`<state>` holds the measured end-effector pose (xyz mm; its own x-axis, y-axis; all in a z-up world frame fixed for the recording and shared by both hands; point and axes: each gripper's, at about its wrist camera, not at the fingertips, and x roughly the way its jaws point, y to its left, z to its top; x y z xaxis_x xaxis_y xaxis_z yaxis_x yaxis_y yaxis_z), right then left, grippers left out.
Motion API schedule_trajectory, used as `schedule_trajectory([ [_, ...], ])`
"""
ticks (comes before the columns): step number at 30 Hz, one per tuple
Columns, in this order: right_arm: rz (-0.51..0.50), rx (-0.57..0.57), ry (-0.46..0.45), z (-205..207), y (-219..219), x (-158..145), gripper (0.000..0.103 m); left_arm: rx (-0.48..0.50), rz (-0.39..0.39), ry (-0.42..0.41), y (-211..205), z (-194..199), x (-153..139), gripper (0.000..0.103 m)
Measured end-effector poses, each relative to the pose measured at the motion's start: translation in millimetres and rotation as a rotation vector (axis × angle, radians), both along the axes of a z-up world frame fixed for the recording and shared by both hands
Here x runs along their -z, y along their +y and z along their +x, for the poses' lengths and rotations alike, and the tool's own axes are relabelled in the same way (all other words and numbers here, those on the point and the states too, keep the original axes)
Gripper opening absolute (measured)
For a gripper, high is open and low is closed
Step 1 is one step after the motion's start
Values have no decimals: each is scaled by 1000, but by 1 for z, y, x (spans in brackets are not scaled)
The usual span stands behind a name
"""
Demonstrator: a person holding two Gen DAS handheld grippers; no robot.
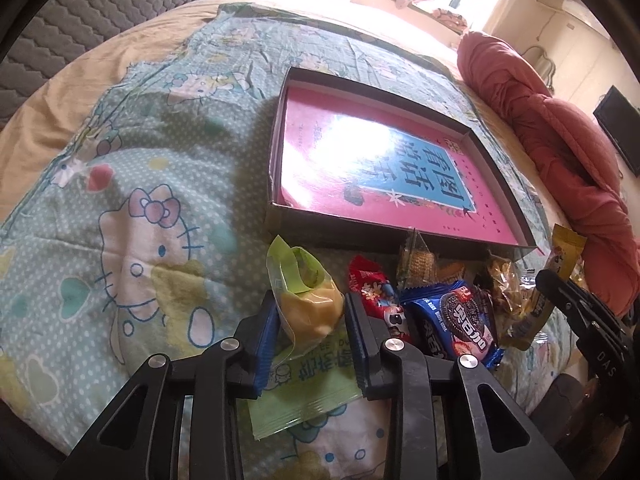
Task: Organize snacks
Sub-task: 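Close left gripper on green packet while right gripper grasps gold snack bar, then lift both held snacks and carry them over the pink-lined tray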
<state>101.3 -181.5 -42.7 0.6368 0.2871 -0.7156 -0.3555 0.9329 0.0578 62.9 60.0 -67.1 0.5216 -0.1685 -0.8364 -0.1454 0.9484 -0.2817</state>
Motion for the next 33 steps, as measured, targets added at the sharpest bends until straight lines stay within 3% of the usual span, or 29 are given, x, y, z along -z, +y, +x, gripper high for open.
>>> schedule_trajectory([
  [20, 63, -20, -68, -8, 0, -24, 22, -12, 24, -109, 4, -14, -37, 34],
  [33, 149, -15, -101, 1, -8, -40, 22, -25, 13, -169, -1, 7, -59, 34],
])
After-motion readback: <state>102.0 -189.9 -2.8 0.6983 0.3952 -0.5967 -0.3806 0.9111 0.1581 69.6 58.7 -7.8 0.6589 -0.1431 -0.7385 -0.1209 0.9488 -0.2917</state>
